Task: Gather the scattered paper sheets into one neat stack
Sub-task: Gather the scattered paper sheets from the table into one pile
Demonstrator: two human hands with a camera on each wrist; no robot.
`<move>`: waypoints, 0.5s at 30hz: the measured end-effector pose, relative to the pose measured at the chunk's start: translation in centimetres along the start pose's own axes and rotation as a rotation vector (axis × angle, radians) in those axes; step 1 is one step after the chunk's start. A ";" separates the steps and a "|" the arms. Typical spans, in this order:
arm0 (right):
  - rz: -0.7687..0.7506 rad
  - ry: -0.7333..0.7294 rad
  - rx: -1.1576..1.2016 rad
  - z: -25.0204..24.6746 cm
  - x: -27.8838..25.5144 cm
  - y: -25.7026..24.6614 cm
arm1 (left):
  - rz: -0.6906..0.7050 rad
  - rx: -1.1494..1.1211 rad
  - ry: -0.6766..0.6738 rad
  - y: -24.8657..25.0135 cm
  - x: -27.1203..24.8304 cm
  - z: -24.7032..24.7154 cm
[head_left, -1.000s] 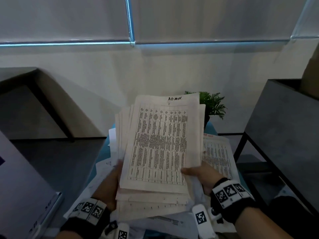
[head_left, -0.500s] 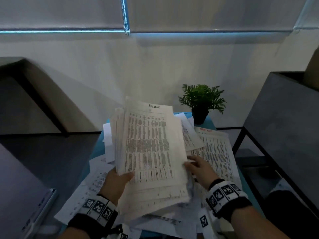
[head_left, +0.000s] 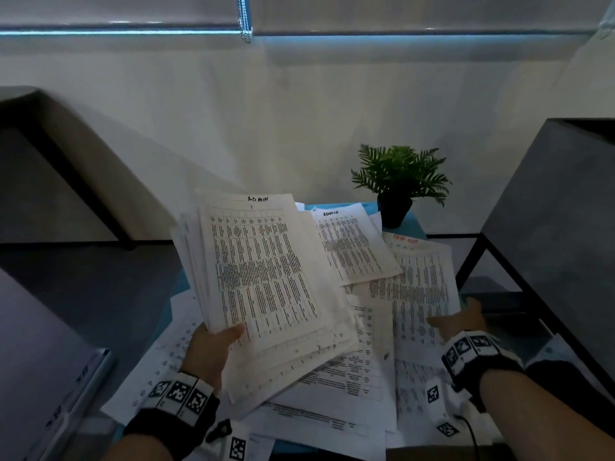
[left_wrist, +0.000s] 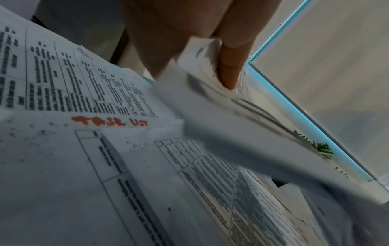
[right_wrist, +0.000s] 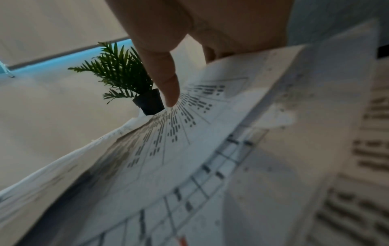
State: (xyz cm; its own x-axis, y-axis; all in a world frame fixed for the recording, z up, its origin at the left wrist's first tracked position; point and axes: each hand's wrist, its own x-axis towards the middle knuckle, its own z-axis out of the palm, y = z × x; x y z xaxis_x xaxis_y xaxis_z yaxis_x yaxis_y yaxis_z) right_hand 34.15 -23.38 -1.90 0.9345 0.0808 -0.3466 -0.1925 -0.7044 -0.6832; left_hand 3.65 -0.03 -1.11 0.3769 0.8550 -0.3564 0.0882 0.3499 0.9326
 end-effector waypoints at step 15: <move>-0.502 0.377 -0.127 -8.8 -6.5 -3.5 | 0.009 -0.014 -0.016 1.0 -1.6 -0.6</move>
State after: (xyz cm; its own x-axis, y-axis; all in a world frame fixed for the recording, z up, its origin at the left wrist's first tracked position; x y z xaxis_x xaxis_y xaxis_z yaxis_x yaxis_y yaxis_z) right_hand 31.38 -27.63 8.36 0.9472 0.1854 0.2615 0.3114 -0.7253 -0.6139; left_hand 2.60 -0.82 0.39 0.3922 0.8519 -0.3471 0.0716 0.3480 0.9348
